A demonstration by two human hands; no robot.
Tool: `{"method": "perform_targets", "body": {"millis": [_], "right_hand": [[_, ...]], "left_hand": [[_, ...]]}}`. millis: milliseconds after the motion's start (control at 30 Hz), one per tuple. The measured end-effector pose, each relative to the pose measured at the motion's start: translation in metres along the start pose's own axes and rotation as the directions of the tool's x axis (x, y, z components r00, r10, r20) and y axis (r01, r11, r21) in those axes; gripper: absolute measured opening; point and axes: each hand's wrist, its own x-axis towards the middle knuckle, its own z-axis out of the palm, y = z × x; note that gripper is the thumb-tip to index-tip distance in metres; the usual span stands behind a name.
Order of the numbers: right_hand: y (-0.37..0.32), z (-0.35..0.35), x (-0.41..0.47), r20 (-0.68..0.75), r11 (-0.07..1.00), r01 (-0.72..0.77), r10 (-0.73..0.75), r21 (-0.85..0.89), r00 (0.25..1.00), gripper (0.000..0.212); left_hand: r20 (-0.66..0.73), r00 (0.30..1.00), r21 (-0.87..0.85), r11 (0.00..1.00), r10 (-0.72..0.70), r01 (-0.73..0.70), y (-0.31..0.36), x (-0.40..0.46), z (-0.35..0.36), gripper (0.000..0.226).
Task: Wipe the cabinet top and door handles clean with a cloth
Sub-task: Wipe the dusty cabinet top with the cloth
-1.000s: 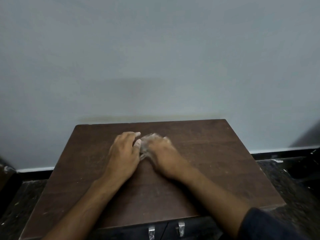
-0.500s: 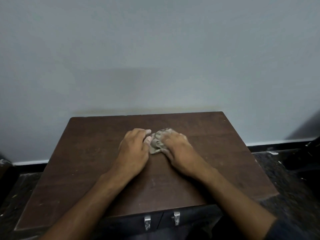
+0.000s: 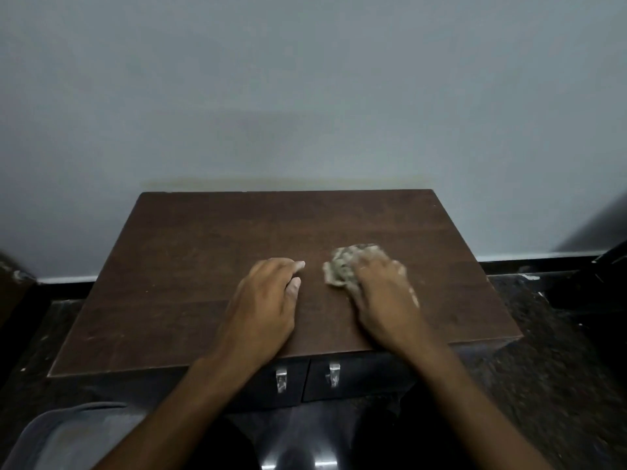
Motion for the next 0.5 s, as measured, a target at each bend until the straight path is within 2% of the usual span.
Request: {"method": "perform_targets", "body": {"millis": [67,133,267,367,500], "right_hand": [[-0.043,0.011,-0.019,0.057,0.987,0.158,-0.158,0.011,0.986,0.047],[-0.053,0.014,-0.032,0.091,0.969,0.243,-0.246,0.042,0.965,0.049],[-0.010,-0.004,-0.058,0.000,0.977,0.208,-0.208,0.044,0.978,0.044],[0.005,-0.012,-0.074,-0.018,0.984,0.165,-0.164,0.061,0.986,0.045],[-0.036,0.003,-0.072,0.032,0.954,0.282,-0.286,0.105,0.958,0.045]], "left_hand": [[-0.017,1.000,0.006,1.000,-0.006,0.007,-0.001,-0.015,-0.002,0.031],[-0.029,0.999,0.004,1.000,0.017,-0.017,-0.003,-0.029,-0.004,0.029],[-0.070,0.997,-0.013,0.999,0.043,-0.044,-0.005,-0.058,-0.020,0.027],[-0.155,0.988,-0.033,0.999,-0.021,0.016,-0.011,-0.088,-0.033,0.026],[-0.266,0.956,-0.025,0.993,-0.122,0.119,-0.015,-0.127,-0.043,0.027]]}}
